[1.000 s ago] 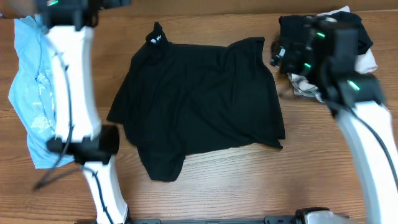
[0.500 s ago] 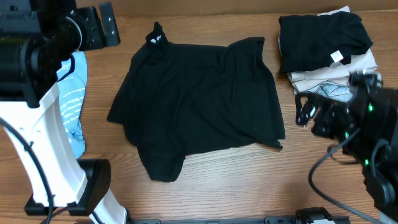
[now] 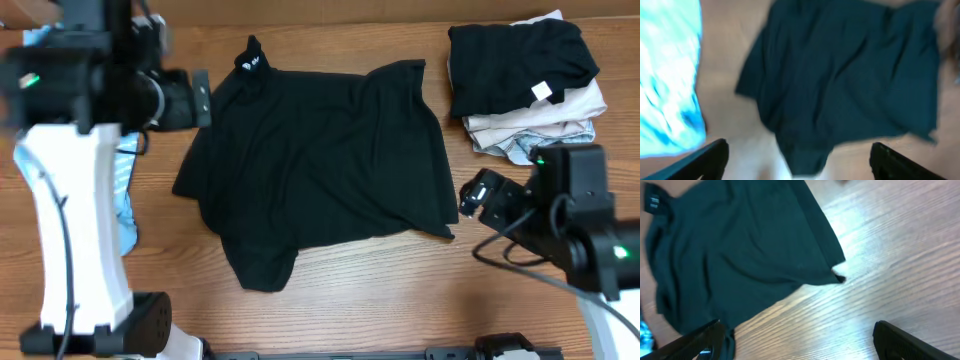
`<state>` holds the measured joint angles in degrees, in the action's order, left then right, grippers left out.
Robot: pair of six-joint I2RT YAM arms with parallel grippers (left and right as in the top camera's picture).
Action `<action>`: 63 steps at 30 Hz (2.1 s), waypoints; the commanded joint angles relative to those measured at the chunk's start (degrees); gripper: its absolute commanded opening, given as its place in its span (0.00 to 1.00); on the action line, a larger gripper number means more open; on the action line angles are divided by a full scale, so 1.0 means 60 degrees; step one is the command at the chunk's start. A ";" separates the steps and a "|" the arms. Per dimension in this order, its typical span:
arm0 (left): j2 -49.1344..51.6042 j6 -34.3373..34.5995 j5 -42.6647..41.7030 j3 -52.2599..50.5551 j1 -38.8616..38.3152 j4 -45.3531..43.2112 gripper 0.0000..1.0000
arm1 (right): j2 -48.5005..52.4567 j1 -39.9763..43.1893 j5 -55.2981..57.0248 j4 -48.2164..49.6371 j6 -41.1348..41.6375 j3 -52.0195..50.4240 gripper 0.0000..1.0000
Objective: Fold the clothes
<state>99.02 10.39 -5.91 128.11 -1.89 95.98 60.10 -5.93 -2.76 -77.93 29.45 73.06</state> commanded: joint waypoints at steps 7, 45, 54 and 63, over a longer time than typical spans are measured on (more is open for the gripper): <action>0.0098 0.0033 0.0554 -0.5814 -0.1603 -0.2106 0.82 | 0.1457 0.0018 -0.0674 0.1330 0.0317 -0.1366 0.98; -0.1093 0.1053 0.0637 -1.1956 -0.6353 -0.4754 0.58 | 0.2284 0.0018 -0.0448 0.1767 0.0018 -0.1483 1.00; 0.0084 0.1060 0.0951 -1.1956 -0.6564 -0.4736 0.59 | 0.2284 0.0018 -0.0375 0.1770 -0.0058 -0.1490 1.00; 0.0882 0.1428 0.1953 -1.1956 -0.6564 -0.4852 0.52 | 0.2284 0.0018 -0.0379 0.1883 -0.0084 -0.1490 1.00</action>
<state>102.78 17.30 2.92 56.71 -40.91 67.35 73.91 -5.93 -5.65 -67.07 29.54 64.14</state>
